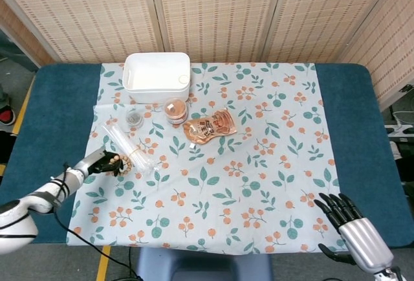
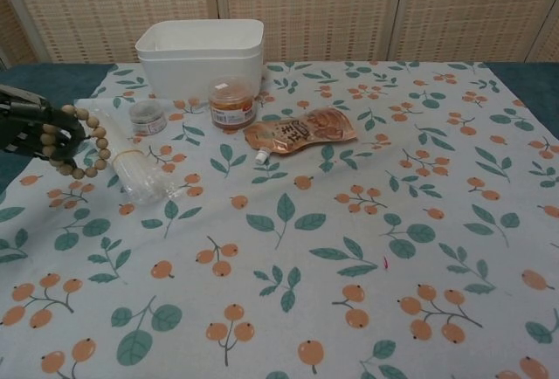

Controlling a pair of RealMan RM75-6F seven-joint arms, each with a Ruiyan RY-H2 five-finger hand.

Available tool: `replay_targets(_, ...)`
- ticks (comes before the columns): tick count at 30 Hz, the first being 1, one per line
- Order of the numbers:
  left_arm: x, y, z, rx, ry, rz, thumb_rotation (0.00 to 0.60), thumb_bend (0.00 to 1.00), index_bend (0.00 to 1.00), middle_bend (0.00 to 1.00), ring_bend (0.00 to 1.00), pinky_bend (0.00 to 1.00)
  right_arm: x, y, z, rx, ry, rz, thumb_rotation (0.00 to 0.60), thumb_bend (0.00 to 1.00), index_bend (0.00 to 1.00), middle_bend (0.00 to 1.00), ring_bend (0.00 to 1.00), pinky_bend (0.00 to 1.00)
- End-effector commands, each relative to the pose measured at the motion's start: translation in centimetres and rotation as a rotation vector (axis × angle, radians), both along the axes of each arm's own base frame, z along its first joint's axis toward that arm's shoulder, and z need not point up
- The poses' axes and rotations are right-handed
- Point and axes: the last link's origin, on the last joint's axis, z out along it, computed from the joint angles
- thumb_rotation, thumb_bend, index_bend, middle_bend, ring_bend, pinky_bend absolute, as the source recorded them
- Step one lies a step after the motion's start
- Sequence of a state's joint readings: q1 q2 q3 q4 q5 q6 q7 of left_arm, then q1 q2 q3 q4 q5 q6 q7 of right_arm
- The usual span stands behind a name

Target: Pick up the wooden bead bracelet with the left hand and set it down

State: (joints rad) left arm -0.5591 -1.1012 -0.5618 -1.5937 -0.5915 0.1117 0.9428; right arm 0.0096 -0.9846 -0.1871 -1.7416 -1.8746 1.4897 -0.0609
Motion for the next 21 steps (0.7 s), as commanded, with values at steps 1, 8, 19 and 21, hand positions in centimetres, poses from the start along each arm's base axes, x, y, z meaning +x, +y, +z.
replay_targets(1, -0.4, 1.0, 5.0, -0.115, -0.14, 0.09, 0.376, 1.0, 0.64, 0.69, 0.39, 0.1, 0.0, 0.0, -0.1, 0.004, 0.001, 0.002, 0.465, 0.2, 0.0, 0.0, 0.0, 0.0)
replay_targets(8, -1.1, 1.3, 6.2, -0.111, -0.465, 0.28, 0.21, 1.0, 0.53, 0.67, 0.4, 0.11, 0.1, 0.1, -0.2, 0.012, 0.0, 0.004, 0.465, 0.2, 0.0, 0.0, 0.0, 0.0)
replay_targets(19, -4.9, -0.3, 5.7, 0.032, -0.604, 0.191, 0.6, 0.75, 0.29, 0.46, 0.27, 0.04, 0.1, 0.1, -0.4, 0.018, 0.003, 0.005, 0.465, 0.2, 0.0, 0.0, 0.0, 0.0)
replay_targets(21, -5.4, -0.6, 5.3, 0.037, -0.593, 0.173, 0.6, 0.67, 0.27, 0.43, 0.24, 0.04, 0.1, 0.1, -0.5, 0.021, 0.006, 0.005, 0.465, 0.2, 0.0, 0.0, 0.0, 0.0)
